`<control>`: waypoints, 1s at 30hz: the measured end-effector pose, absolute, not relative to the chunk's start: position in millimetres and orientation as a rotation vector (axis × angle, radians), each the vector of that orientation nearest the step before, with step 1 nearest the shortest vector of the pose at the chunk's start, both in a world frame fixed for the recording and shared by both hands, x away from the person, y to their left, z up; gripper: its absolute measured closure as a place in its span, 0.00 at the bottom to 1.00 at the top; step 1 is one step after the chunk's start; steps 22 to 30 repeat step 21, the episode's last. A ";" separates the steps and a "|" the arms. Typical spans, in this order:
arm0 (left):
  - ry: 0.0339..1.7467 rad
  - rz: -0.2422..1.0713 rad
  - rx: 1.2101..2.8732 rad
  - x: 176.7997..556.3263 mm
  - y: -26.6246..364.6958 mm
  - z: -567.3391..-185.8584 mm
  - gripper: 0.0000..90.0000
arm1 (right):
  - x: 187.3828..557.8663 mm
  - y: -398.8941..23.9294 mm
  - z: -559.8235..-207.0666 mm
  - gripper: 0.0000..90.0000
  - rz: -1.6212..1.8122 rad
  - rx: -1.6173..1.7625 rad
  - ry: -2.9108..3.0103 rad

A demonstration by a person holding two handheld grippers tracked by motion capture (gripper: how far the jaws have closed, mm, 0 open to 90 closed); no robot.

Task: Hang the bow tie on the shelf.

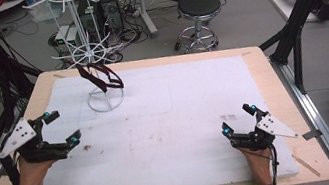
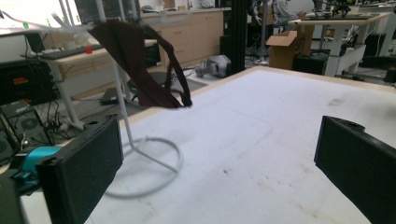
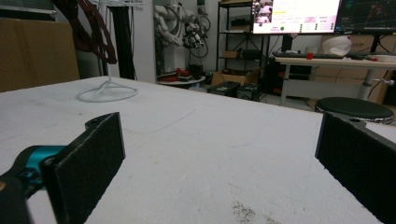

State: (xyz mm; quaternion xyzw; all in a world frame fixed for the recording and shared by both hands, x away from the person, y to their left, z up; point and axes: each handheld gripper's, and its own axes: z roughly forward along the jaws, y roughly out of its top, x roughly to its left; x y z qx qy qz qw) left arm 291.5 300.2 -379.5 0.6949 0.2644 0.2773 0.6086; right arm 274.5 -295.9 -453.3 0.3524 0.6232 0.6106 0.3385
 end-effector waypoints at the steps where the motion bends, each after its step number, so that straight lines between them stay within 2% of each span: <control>1: 0.611 0.641 1.605 291.5 300.2 -379.5 0.02 | 274.5 -295.9 -453.3 0.01 1.591 0.918 1.623; 10: 0.653 0.646 1.562 269.5 297.2 -438.0 0.02 | 274.2 -295.4 -453.3 0.01 1.593 0.922 1.626; 14: 0.660 0.661 1.532 266.8 298.9 -448.9 0.02 | 274.0 -295.1 -453.2 0.01 1.586 0.921 1.630; 17: 0.656 0.658 1.484 267.1 300.1 -452.0 0.02 | 274.2 -295.6 -453.3 0.01 1.592 0.921 1.628; 30: 0.644 0.668 1.476 265.3 300.3 -453.1 0.02 | 274.2 -295.2 -453.2 0.01 1.587 0.920 1.628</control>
